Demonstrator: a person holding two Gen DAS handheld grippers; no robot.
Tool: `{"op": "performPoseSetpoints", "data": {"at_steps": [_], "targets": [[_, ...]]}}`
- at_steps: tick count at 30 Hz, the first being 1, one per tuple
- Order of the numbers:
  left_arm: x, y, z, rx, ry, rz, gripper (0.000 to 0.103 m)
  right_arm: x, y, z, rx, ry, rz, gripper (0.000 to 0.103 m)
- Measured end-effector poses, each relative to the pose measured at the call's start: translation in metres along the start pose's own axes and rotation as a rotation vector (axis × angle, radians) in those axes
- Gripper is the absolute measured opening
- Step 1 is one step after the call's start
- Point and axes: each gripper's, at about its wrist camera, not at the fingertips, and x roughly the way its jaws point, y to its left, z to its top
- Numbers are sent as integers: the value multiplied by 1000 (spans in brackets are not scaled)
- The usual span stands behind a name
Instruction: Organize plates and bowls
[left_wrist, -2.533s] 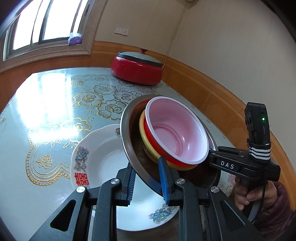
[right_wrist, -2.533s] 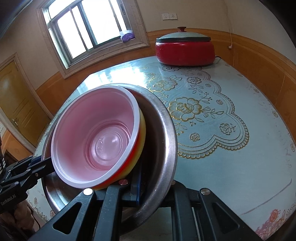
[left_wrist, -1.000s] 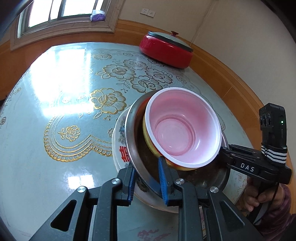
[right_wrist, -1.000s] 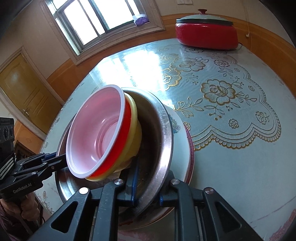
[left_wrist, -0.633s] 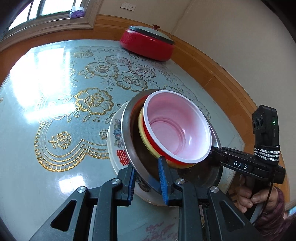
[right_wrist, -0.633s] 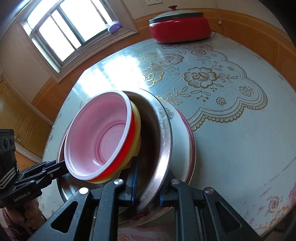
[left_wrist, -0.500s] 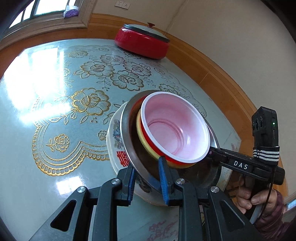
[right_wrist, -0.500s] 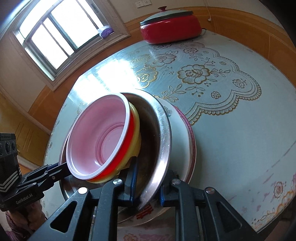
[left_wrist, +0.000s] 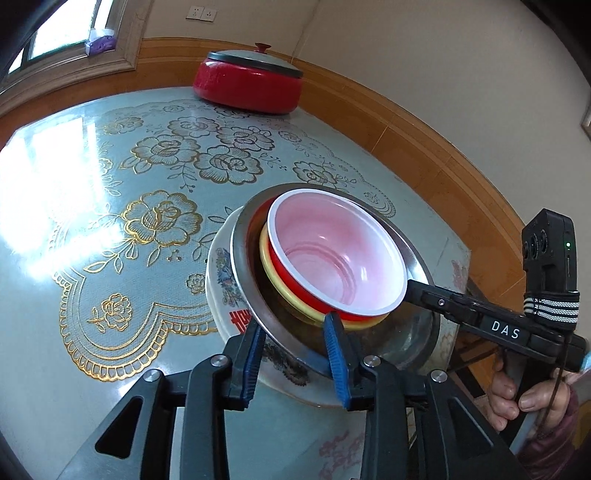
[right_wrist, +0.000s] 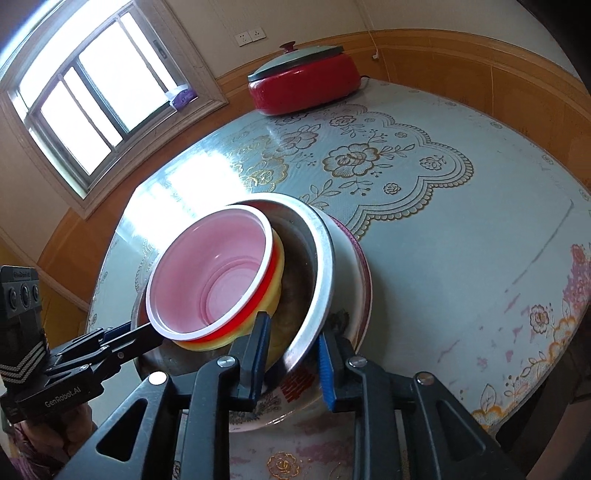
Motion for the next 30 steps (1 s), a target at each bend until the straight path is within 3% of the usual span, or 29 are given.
{"op": "performPoseSetpoints", "data": {"at_steps": [10,14,18,21,23,30], "targets": [[-23,7,-14,19,-27,-78,43,-48,-11,-24,116,-142,9,24],[-40,18,-25,22,-46,-97,44,-46,-18,-38,151,-126,-5,25],[-41,35,-32,1,-48,-41,44,-30,-20,-50,197,-78,41,26],[-32,45,-33,-20,-33,8,41,-23,-11,-54,190,-72,82,26],[-27,48,-32,-32,-27,11,34,-16,-7,-55,179,-62,67,26],[-18,45,-26,-21,-45,2,21,-14,-4,-54,159,-100,10,16]]}}
